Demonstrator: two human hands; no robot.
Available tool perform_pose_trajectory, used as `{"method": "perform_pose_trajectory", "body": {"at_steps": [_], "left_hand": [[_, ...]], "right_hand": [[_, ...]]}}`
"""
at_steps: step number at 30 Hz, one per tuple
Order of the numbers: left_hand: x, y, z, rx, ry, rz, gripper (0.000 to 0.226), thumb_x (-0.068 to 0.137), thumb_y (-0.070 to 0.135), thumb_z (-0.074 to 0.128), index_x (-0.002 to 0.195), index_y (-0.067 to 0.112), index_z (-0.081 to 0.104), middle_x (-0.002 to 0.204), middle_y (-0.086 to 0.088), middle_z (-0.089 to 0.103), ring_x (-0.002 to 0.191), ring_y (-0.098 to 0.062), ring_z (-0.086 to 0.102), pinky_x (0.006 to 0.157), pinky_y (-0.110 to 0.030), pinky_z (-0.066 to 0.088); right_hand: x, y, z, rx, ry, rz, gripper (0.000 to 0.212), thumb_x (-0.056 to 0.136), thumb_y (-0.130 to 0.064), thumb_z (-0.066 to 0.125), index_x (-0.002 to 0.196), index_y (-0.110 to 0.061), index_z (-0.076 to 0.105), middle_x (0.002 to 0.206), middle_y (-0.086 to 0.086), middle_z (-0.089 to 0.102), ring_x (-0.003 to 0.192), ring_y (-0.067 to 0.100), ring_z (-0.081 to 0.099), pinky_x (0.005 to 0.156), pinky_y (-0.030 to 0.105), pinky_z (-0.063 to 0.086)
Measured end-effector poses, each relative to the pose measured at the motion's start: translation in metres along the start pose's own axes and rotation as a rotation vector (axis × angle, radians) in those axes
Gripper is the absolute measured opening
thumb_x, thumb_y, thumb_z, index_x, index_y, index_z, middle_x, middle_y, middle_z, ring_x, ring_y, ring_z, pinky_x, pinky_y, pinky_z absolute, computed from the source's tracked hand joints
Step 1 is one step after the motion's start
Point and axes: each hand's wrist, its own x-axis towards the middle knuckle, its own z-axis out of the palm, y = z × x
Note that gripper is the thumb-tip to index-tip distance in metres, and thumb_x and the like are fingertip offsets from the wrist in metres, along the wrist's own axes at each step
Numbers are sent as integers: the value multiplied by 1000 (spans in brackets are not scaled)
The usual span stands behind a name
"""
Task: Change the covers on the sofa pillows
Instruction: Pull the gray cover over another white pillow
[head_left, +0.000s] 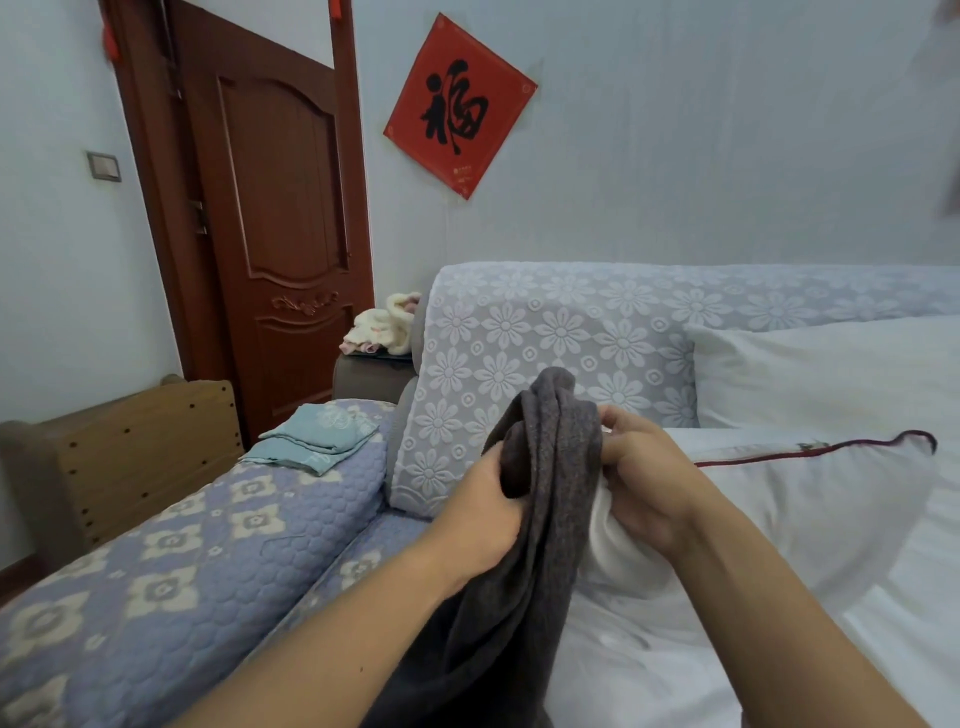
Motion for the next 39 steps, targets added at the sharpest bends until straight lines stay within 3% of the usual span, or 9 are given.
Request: {"method": "perform_pose_trajectory", "body": {"at_steps": [8, 12, 15, 19, 23, 27, 33, 35, 39], "left_hand": [[10, -2, 15, 730, 162, 447, 14, 87, 11, 64, 74, 15, 63, 83, 7, 52, 71, -16, 53, 60, -40, 48], [1, 5, 26, 967, 180, 824, 8, 89, 15, 62, 88, 13, 70, 88, -2, 59, 80, -24, 53, 62, -35, 42], [-4, 3, 26, 924, 170, 786, 17, 93, 23, 58, 88, 11, 68, 89, -3, 60, 76, -27, 57, 60, -38, 46], [9, 11, 17, 677, 265, 303, 24, 93, 34, 57, 79, 16, 65, 79, -1, 65, 73, -28, 64, 61, -38, 49], [32, 34, -10, 415, 369, 39, 40, 92, 39, 68, 60, 14, 65, 61, 0, 65, 68, -22, 65, 59, -36, 46], [25, 49, -13, 97, 304, 59, 16, 92, 28, 73, 81, 17, 78, 79, 4, 77, 81, -12, 71, 71, -33, 54], [-5, 67, -16, 92, 139, 379, 8, 89, 23, 70, 96, 20, 71, 92, 7, 75, 88, -1, 68, 77, -15, 49], [-14, 69, -16, 188, 46, 536, 7, 91, 19, 66, 97, 22, 69, 97, 7, 70, 94, -5, 65, 84, -16, 46], [-15, 62, -10, 368, -24, 706, 25, 93, -1, 66, 114, 12, 72, 123, 5, 65, 118, -10, 62, 101, -22, 46]], "right_hand": [[-9, -29, -22, 85, 106, 202, 32, 96, -42, 55, 103, -13, 64, 75, 6, 65, 67, 21, 63, 67, 35, 50], [-11, -50, -23, -230, 47, 390, 36, 95, -38, 61, 105, -5, 72, 108, 18, 71, 99, 30, 67, 99, 45, 51], [-14, -59, -25, -344, 143, 280, 25, 101, -26, 55, 111, -9, 71, 112, 17, 73, 99, 30, 68, 98, 47, 53], [-32, -73, -43, 32, 462, -149, 26, 105, -18, 48, 118, -7, 67, 107, 13, 75, 92, 23, 72, 91, 40, 58], [-91, -52, -70, 248, 392, -128, 23, 100, -16, 51, 105, -8, 72, 112, 14, 73, 91, 23, 73, 78, 37, 62], [-120, -45, -72, -164, 408, -134, 25, 93, -6, 54, 93, -9, 79, 107, 16, 75, 89, 26, 74, 75, 35, 62], [-110, -117, -85, -278, 349, 85, 79, 93, -70, 35, 106, 0, 70, 82, 14, 71, 71, 29, 65, 65, 38, 52], [-96, -134, -81, -326, 355, 151, 62, 90, -62, 52, 102, -3, 65, 72, 10, 61, 55, 21, 56, 47, 29, 48], [-73, -131, -60, -467, 209, 268, 34, 89, -39, 66, 101, -8, 70, 88, 11, 72, 74, 22, 68, 75, 35, 51]]}}
